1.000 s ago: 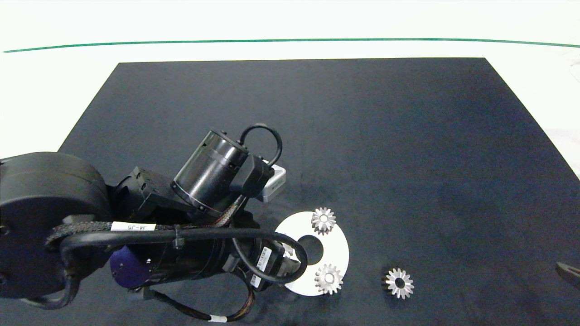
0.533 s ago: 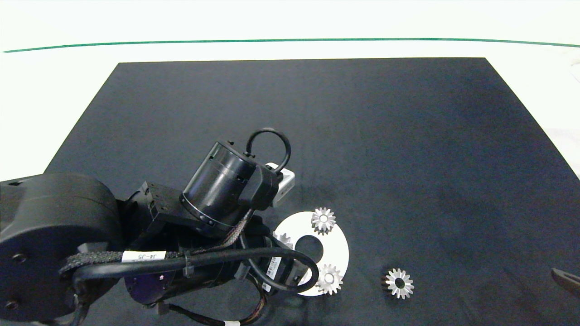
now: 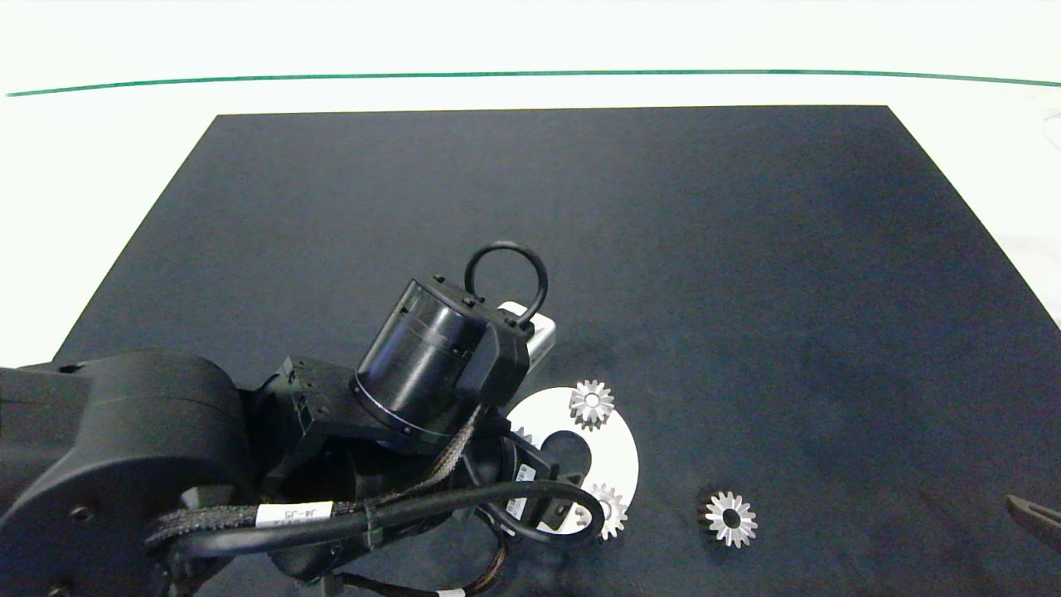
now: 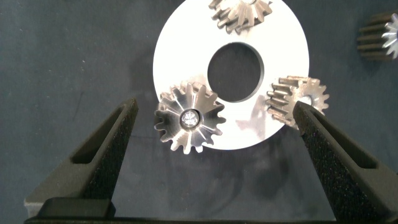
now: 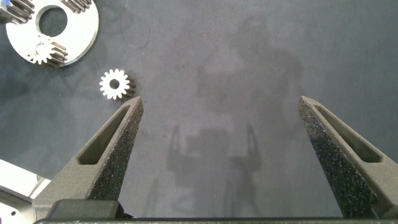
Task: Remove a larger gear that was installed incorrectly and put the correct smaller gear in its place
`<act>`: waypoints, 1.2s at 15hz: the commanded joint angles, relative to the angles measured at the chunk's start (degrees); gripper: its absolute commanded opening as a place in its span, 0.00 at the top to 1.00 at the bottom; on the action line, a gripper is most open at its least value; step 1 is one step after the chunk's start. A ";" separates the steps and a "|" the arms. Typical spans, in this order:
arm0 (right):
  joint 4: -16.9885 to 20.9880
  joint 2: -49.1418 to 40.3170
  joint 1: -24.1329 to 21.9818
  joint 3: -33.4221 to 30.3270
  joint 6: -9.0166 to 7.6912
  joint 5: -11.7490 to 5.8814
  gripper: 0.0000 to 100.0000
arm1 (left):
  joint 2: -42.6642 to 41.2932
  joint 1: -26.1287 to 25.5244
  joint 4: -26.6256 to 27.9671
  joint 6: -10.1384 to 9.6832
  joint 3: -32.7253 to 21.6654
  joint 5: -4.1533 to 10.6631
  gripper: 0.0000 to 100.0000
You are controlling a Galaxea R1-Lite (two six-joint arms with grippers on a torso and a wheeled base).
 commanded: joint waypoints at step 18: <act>0.00 -0.06 0.09 0.44 -0.10 0.06 0.00 | 2.56 1.73 -0.24 1.57 1.40 3.31 0.00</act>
